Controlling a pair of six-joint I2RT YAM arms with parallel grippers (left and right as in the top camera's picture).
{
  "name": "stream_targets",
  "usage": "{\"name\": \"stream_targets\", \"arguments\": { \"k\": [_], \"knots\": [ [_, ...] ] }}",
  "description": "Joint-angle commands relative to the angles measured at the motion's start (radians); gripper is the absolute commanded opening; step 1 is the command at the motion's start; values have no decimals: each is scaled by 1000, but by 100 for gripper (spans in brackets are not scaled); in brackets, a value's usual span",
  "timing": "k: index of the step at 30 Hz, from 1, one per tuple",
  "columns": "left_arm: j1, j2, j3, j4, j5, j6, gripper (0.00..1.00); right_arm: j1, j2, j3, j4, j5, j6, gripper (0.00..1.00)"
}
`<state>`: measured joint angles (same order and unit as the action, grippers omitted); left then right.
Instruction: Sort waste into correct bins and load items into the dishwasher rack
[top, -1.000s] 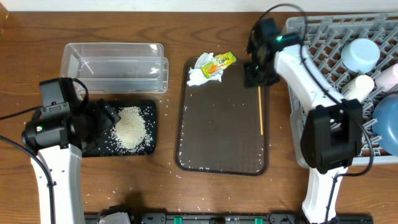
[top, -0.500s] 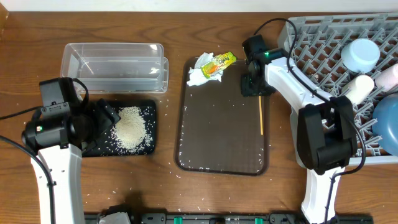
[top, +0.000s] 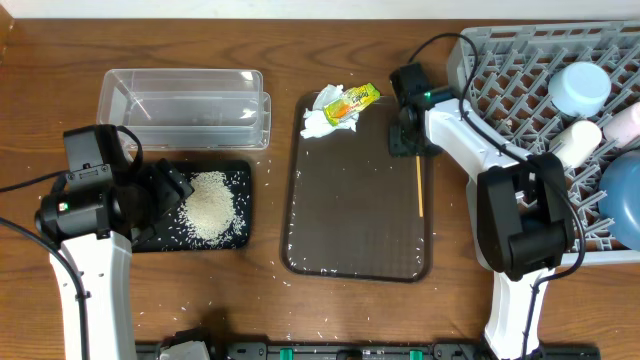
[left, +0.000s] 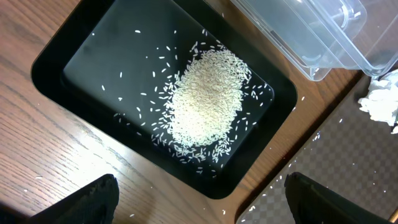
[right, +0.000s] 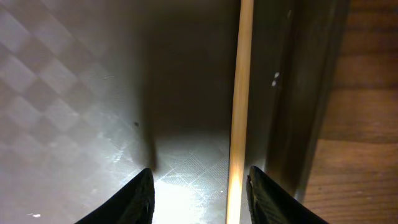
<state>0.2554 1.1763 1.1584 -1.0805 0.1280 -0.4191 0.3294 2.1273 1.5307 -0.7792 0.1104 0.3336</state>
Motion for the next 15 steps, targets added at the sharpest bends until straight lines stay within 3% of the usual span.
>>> {"name": "stream_targets", "arguments": {
  "k": [1, 5, 9, 15],
  "knots": [
    [6, 0, 13, -3, -2, 2, 88, 3, 1, -38, 22, 21, 22, 44],
    [6, 0, 13, -4, -2, 2, 88, 3, 1, -46, 24, 19, 22, 31],
    [6, 0, 13, -4, -2, 2, 88, 3, -1, -44, 18, 14, 22, 1],
    [6, 0, 13, -4, -2, 2, 88, -35, -40, 34, -70, 20, 16, 1]
  ]
}}
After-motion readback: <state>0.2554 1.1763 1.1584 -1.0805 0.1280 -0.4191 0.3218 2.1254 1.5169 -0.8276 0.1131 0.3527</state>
